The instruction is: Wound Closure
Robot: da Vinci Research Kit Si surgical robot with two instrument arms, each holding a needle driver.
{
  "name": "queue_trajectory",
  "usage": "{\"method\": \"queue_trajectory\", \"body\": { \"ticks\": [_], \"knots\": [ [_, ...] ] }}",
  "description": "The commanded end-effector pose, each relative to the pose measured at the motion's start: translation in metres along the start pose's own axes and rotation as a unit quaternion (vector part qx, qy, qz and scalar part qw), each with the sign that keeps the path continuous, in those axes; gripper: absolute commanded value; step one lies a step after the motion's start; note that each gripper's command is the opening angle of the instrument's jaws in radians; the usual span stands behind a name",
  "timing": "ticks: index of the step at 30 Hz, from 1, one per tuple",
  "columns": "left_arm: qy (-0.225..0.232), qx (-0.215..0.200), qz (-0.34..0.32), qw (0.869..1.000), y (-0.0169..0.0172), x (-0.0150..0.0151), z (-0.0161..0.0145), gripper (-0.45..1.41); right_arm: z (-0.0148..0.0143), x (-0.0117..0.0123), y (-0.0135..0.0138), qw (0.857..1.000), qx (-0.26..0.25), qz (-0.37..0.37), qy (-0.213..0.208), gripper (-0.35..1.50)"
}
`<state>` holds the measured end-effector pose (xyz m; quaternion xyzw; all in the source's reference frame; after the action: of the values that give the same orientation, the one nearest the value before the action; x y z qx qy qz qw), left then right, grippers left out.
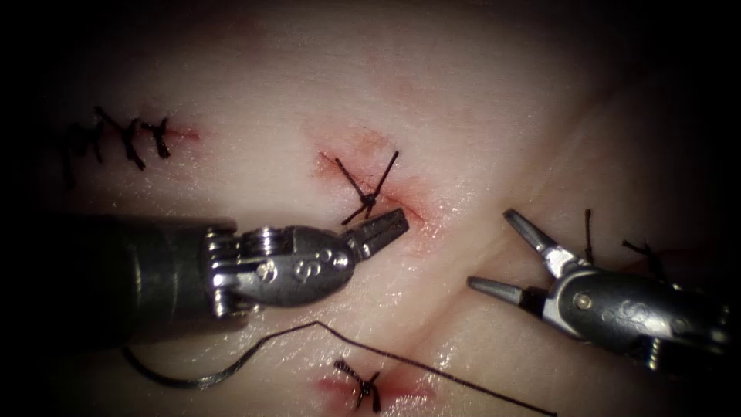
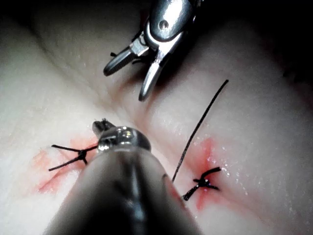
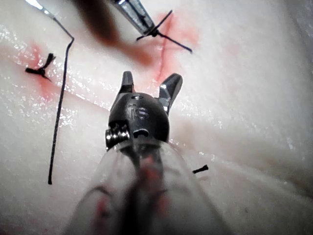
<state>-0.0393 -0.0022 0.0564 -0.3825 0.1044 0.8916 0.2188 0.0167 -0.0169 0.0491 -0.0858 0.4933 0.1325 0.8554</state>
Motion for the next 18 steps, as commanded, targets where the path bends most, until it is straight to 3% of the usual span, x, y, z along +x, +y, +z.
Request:
{"method": "queue_trajectory", "body": {
  "ticks": [1,7,18],
  "knots": [
    [0.001,-0.001,0.001,1.0,0.0002,0.0,0.0005,-0.45,0.0019,0.0002,0.0,1.0,0.003,-0.009,0.01,0.93],
    [0.002,-0.004,0.005,1.0,0.0,-0.0003,0.0,-0.45,0.0047,0.001,-0.0002,0.997,0.014,-0.065,0.042,1.23],
    [0.026,-0.021,0.007,0.999,-0.0007,-0.0005,-0.0002,-0.45,0.0094,0.0016,0.0005,0.985,0.042,-0.134,0.098,1.25]
  ]
}}
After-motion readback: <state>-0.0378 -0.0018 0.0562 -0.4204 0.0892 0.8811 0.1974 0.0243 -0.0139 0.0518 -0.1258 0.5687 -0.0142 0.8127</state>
